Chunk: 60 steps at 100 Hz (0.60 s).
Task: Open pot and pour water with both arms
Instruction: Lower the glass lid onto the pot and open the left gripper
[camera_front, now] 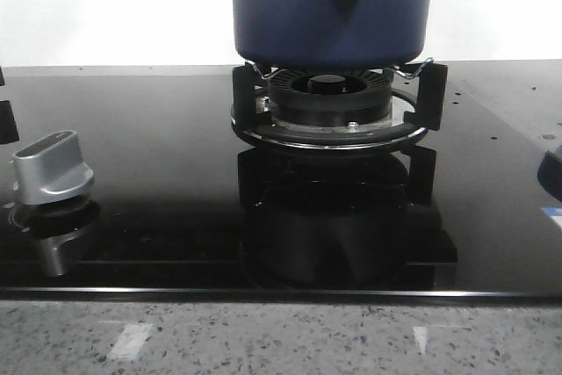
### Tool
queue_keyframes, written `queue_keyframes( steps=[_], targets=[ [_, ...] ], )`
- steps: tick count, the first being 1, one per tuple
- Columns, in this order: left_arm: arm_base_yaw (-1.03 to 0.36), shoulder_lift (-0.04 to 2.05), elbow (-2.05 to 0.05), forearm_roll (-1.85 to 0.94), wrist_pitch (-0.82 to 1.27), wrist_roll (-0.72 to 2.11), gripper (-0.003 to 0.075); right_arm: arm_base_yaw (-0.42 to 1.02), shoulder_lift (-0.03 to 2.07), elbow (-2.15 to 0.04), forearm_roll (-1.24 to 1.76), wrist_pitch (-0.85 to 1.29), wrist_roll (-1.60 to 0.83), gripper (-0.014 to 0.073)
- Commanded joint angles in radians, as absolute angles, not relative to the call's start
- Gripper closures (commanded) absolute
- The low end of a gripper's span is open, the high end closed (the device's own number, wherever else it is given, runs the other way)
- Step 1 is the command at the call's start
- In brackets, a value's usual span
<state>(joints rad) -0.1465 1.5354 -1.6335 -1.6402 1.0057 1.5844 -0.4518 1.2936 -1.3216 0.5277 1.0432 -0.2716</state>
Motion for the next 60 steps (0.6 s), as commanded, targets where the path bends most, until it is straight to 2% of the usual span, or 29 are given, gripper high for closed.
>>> queue_keyframes(
  steps=[1,8,16,22,36,46,60],
  targets=[
    [-0.083,1.452,-1.668,-1.702,1.015,1.498,0.0347,-0.454,1.246,-1.345,0.716,0.993,-0.356,0.0286],
    [-0.026,1.420,-1.668,-1.695,1.015,1.432,0.0466,-0.454,1.240,-1.345,0.896,0.992,-0.457,0.0384],
    [0.040,1.389,-1.668,-1.685,1.030,1.401,0.0630,-0.446,1.232,-1.345,1.102,0.990,-0.586,0.0570],
    [0.084,1.370,-1.668,-1.682,1.047,1.394,0.0739,-0.431,1.227,-1.345,1.219,0.985,-0.664,0.0671],
    [0.143,1.325,-1.668,-1.629,1.060,1.373,0.0741,-0.340,1.214,-1.345,1.391,0.971,-0.829,0.0638],
    [0.152,1.281,-1.666,-1.578,1.015,1.358,0.0741,-0.235,1.195,-1.344,1.379,0.868,-0.901,0.0638],
    [0.152,1.191,-1.601,-1.439,0.832,1.352,0.0741,-0.062,1.149,-1.337,1.253,0.663,-0.958,0.0638]
  ],
)
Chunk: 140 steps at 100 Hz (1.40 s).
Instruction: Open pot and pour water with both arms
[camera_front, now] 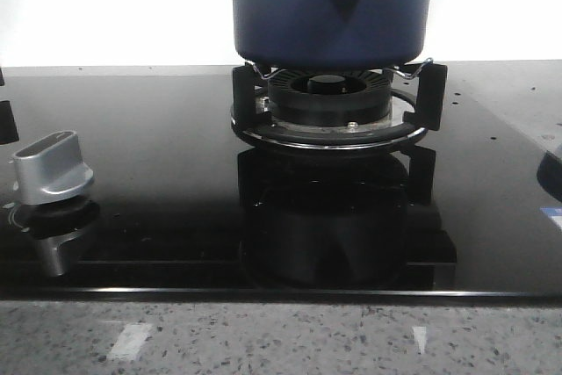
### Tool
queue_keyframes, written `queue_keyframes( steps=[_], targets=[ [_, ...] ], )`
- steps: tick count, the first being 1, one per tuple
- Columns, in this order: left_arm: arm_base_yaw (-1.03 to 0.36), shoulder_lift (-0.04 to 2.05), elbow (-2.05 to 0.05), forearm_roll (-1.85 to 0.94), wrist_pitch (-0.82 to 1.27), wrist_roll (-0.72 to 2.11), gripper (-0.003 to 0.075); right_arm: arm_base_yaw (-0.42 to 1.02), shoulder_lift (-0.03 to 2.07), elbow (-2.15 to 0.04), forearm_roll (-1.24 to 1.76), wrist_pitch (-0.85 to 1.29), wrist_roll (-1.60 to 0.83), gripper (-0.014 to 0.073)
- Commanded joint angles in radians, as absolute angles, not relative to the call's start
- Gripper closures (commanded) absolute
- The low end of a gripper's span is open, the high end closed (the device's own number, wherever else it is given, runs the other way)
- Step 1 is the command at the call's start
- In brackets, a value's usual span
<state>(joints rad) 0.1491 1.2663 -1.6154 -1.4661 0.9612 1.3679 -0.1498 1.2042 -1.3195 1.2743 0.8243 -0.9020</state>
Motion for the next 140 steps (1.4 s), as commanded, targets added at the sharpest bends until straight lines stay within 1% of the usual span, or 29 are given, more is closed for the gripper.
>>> queue_keyframes(
  steps=[1,13,19,26,32,42,50,79,92,106,140],
  targets=[
    [0.152,1.185,-1.595,-1.417,0.809,1.352,0.0741,-0.045,1.143,-1.333,1.237,0.651,-0.957,0.0638],
    [0.112,1.072,-1.434,-1.284,0.583,1.349,0.0741,0.086,1.074,-1.255,1.144,0.425,-0.977,0.0638],
    [0.082,1.015,-1.320,-1.267,0.455,1.351,0.0741,0.128,1.027,-1.192,1.129,0.313,-0.993,0.0638],
    [0.043,0.946,-1.192,-1.280,0.374,1.383,0.0741,0.163,0.974,-1.097,1.118,0.213,-1.000,0.0638],
    [0.015,0.874,-1.095,-1.312,0.374,1.452,0.0741,0.175,0.924,-1.014,1.105,0.137,-1.000,0.0638],
    [-0.025,0.741,-0.917,-1.428,0.387,1.540,0.0741,0.175,0.828,-0.860,1.071,0.083,-1.000,0.0639],
    [-0.027,0.643,-0.797,-1.500,0.387,1.544,0.0741,0.175,0.749,-0.751,1.043,0.078,-1.000,0.0639],
    [-0.027,0.300,-0.439,-1.526,0.380,1.542,0.0741,0.175,0.440,-0.407,1.043,0.080,-1.000,0.0639],
    [-0.027,0.190,-0.332,-1.580,0.380,1.542,0.0741,0.175,0.359,-0.305,1.043,0.080,-1.000,0.0639],
    [-0.027,0.122,-0.281,-1.599,0.387,1.542,0.0741,0.175,0.330,-0.267,1.048,0.083,-1.000,0.0639],
    [-0.027,0.112,-0.272,-1.599,0.387,1.542,0.0741,0.175,0.330,-0.263,1.050,0.089,-1.000,0.0639]
  ],
)
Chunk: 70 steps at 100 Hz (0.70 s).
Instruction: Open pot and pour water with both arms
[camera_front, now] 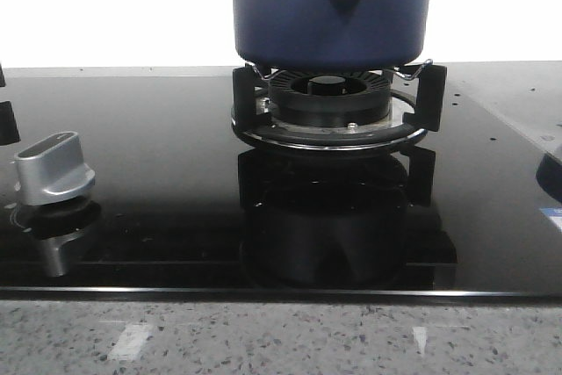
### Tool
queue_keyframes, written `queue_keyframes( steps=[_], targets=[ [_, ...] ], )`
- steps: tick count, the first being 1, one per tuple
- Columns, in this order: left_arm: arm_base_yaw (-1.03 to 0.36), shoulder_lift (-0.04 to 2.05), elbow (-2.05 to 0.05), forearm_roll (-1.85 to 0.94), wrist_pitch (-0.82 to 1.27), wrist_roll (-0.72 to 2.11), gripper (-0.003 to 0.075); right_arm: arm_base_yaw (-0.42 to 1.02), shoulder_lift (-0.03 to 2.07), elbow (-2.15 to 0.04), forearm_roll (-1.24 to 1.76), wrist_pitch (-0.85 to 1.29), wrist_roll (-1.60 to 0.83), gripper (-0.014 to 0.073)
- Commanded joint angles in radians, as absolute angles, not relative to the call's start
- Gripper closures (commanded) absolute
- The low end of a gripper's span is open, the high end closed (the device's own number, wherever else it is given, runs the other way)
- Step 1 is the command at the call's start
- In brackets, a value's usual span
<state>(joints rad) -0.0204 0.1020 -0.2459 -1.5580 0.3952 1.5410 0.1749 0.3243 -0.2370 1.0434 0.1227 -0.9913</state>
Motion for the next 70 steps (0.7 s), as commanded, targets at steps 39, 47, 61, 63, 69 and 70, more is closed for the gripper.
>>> queue_keyframes(
  steps=[39,47,61,63,69,70],
  targets=[
    [-0.027,0.112,-0.271,-1.599,0.387,1.542,0.0741,0.175,0.330,-0.263,1.050,0.089,-1.000,0.0639],
    [-0.027,0.112,-0.270,-1.599,0.387,1.542,0.0741,0.175,0.330,-0.263,1.050,0.089,-1.000,0.0639],
    [-0.025,0.112,-0.270,-1.506,0.317,1.433,0.0741,0.175,0.330,-0.263,1.050,0.089,-1.000,0.0639],
    [-0.022,0.112,-0.270,-1.455,0.294,1.367,0.0741,0.175,0.330,-0.263,1.050,0.089,-1.000,0.0639],
    [-0.019,0.112,-0.270,-1.210,0.247,1.095,0.0741,0.175,0.330,-0.263,1.050,0.089,-1.000,0.0639],
    [-0.019,0.112,-0.270,-1.178,0.238,1.062,0.0741,0.175,0.330,-0.263,1.050,0.089,-1.000,0.0639]
  ],
)
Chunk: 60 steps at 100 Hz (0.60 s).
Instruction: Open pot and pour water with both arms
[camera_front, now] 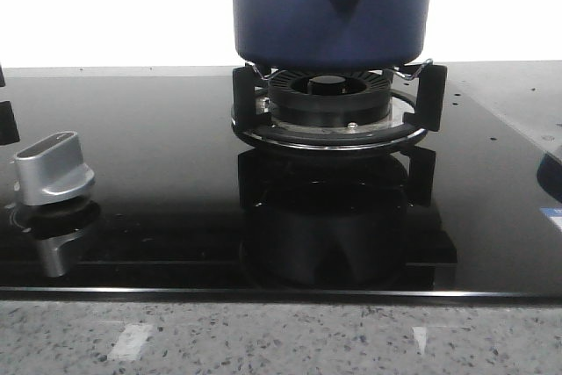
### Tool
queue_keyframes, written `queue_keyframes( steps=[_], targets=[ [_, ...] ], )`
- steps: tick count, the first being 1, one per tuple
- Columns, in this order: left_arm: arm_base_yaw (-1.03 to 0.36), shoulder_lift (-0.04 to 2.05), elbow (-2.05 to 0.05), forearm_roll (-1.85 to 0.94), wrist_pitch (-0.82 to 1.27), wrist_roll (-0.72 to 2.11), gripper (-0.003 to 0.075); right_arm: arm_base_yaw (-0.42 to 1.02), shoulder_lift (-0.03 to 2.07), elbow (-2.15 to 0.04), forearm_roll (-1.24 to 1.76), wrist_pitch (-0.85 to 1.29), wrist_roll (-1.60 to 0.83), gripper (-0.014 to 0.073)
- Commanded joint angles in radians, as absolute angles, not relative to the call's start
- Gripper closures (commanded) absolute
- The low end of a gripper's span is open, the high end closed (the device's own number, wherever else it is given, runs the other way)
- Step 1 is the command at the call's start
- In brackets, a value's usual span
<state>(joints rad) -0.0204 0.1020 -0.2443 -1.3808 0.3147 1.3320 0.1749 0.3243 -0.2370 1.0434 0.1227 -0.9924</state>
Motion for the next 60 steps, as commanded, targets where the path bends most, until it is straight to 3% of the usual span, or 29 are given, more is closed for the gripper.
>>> queue_keyframes(
  steps=[1,13,32,47,60],
  targets=[
    [-0.017,0.112,-0.270,-1.114,0.235,1.028,0.0741,0.175,0.330,-0.263,1.050,0.089,-1.000,0.0639],
    [-0.015,0.112,-0.230,-0.617,0.142,0.488,0.0741,0.175,0.330,-0.263,1.050,0.089,-1.000,0.0639],
    [-0.015,0.086,-0.069,-0.159,-0.056,0.014,0.0741,0.175,0.330,-0.263,1.050,0.089,-1.000,0.0639],
    [-0.035,-0.006,0.035,-0.085,-0.095,-0.064,0.0741,0.175,0.330,-0.263,1.050,0.089,-1.000,0.0639],
    [-0.035,-0.033,0.035,-0.083,-0.011,-0.060,0.0741,0.175,0.330,-0.263,1.050,0.091,-1.000,0.0639]
  ],
)
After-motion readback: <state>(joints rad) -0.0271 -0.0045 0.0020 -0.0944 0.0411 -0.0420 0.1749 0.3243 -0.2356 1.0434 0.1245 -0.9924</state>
